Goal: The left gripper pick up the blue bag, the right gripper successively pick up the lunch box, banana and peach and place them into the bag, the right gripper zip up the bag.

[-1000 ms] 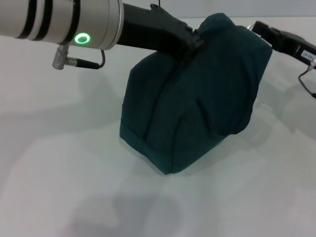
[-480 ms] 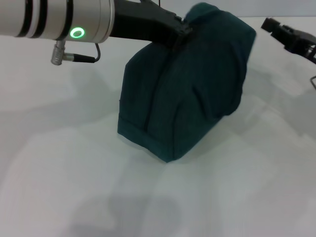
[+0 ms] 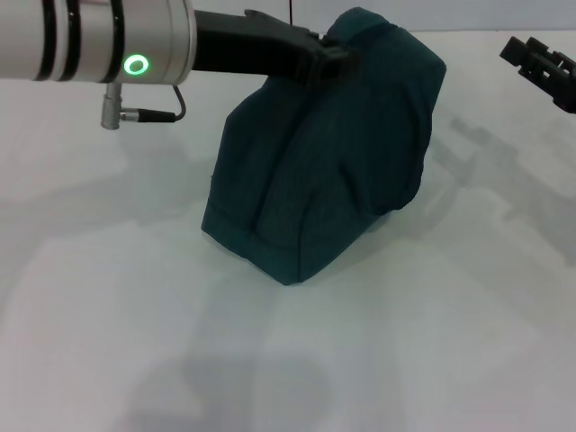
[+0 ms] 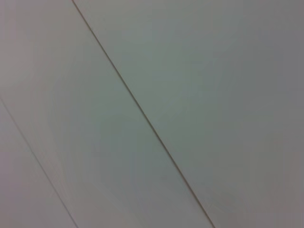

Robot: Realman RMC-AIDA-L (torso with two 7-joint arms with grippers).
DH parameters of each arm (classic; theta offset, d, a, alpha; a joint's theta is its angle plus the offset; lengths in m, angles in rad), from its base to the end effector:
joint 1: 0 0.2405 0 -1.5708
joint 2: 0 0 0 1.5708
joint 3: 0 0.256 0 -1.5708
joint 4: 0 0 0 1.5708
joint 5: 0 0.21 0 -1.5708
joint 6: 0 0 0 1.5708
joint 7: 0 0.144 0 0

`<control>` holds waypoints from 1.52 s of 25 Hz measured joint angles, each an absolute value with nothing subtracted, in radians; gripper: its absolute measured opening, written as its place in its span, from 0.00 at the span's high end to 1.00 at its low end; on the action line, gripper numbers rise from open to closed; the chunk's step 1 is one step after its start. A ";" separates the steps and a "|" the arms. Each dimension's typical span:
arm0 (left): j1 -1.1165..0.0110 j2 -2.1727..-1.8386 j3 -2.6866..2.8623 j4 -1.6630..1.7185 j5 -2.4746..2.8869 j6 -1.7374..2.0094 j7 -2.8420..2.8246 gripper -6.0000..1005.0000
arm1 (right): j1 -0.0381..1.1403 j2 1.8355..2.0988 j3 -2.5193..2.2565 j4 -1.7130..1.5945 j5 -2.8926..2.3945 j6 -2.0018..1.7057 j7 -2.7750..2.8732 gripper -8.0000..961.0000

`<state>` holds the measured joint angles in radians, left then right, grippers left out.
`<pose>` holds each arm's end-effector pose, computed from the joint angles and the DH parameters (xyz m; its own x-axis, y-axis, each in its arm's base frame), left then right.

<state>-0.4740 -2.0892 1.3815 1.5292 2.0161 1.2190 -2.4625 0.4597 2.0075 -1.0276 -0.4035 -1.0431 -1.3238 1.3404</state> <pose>-0.0940 0.3577 0.0174 0.7952 0.4350 0.4223 0.5585 -0.7967 -0.2310 0.2722 0.3581 0.0303 0.3288 -0.2629 -0.9071 -0.7767 -0.6217 -0.1013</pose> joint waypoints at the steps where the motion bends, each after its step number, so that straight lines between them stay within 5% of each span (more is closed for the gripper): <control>1: -0.471 -2.089 1.373 1.521 2.002 1.214 -2.453 0.86 | 0.455 2.006 -1.027 -0.403 -1.043 -1.334 1.336 0.65; 6: -0.400 -2.089 1.322 1.491 1.789 1.203 -2.207 0.77 | 0.427 2.002 -1.008 -0.425 -1.042 -1.424 1.291 0.45; 8: -0.363 -2.088 1.303 1.478 1.676 1.204 -2.081 0.70 | 0.410 1.997 -0.987 -0.438 -1.044 -1.491 1.266 0.21; 14: -0.232 -2.086 1.246 1.464 1.544 1.290 -1.819 0.45 | 0.364 1.956 -0.983 -0.499 -1.115 -1.712 1.218 0.09; 20: -0.129 -2.085 1.178 1.324 1.537 1.445 -1.611 0.23 | 0.351 1.942 -0.977 -0.523 -1.384 -1.883 1.108 0.09; 26: -0.094 -2.084 1.043 1.015 1.489 1.577 -1.307 0.23 | 0.284 1.992 -0.975 -0.504 -1.515 -1.808 0.973 0.09; 38: -0.120 -2.081 0.923 0.694 1.630 1.555 -1.040 0.23 | 0.279 2.001 -0.975 -0.374 -1.518 -1.594 0.856 0.09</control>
